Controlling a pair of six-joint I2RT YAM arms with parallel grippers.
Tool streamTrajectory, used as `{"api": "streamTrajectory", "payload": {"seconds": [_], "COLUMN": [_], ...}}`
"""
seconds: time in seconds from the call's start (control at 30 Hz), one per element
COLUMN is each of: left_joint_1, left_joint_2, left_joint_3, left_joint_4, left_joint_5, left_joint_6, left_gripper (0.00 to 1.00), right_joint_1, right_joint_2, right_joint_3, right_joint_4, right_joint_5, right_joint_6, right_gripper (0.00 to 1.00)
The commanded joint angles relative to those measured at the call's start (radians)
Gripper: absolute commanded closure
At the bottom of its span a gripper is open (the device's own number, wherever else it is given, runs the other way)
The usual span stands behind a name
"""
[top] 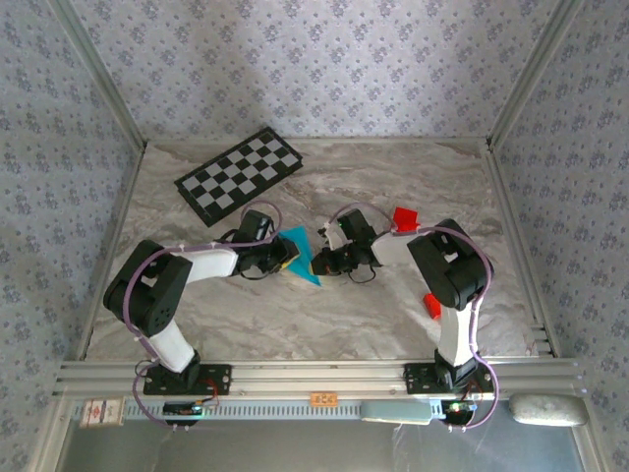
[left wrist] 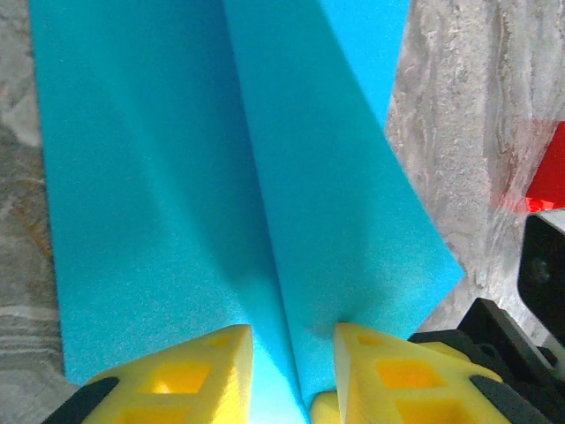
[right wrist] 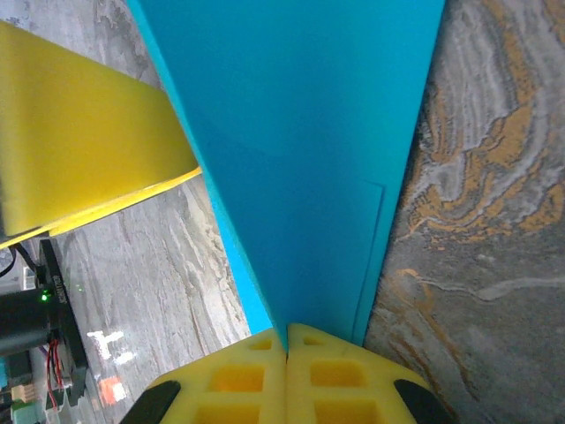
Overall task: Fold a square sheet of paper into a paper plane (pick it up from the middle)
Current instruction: Fourth fold the wing at the center of the table.
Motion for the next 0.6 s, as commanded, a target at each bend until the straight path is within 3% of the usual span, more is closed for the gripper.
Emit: {"api": "streamTrajectory", "payload": {"seconds": [0.0,0.3,0.57], "left_joint_1": [-0.008,-0.015,-0.035], "left_joint_2": [-0.004,0.022,0.054], "left_joint_3": [0.008,0.018,0.072], "left_joint_4": [0.015,-0.022,-0.160], "left_joint_5": [0.022,0.020,-0.005], "left_joint_6": [0.031,0.032,0.044], "left_gripper": [0.69,0.63,0.56], "right_joint_1": [-0.006,-0.008,-0.006], "right_joint_2": [0.027,0.030,0.029], "right_joint_3": [-0.017,-0.015,-0.012], "right_joint_4": [0.002,-0.012,-0.039], "right_joint_5": [-0.002,0.012,0.045], "right_joint_6": [0.008,-0.003,-0.020], "right_gripper": [0.93,0.89,0.83]}}
